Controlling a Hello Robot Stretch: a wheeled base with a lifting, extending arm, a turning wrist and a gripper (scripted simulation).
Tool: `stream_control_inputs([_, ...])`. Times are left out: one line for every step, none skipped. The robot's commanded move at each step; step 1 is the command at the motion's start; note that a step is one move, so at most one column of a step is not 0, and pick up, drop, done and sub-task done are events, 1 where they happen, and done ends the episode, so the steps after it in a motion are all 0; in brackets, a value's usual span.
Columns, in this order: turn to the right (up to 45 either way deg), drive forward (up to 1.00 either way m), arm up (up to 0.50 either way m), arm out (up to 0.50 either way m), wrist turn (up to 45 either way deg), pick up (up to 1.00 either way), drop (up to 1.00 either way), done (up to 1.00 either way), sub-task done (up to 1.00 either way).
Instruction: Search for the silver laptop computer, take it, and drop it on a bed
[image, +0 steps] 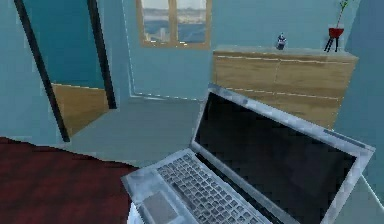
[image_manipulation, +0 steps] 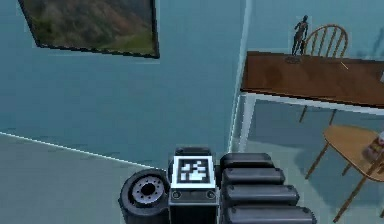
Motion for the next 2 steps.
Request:
stream_control_inputs([15.0, 0.0, 0.0, 0.0, 0.0, 0.0, 0.0, 0.0, 0.0])
stream_control_inputs([-45.0, 0.0, 0.0, 0.0, 0.0, 0.0, 0.0, 0.0, 0.0])
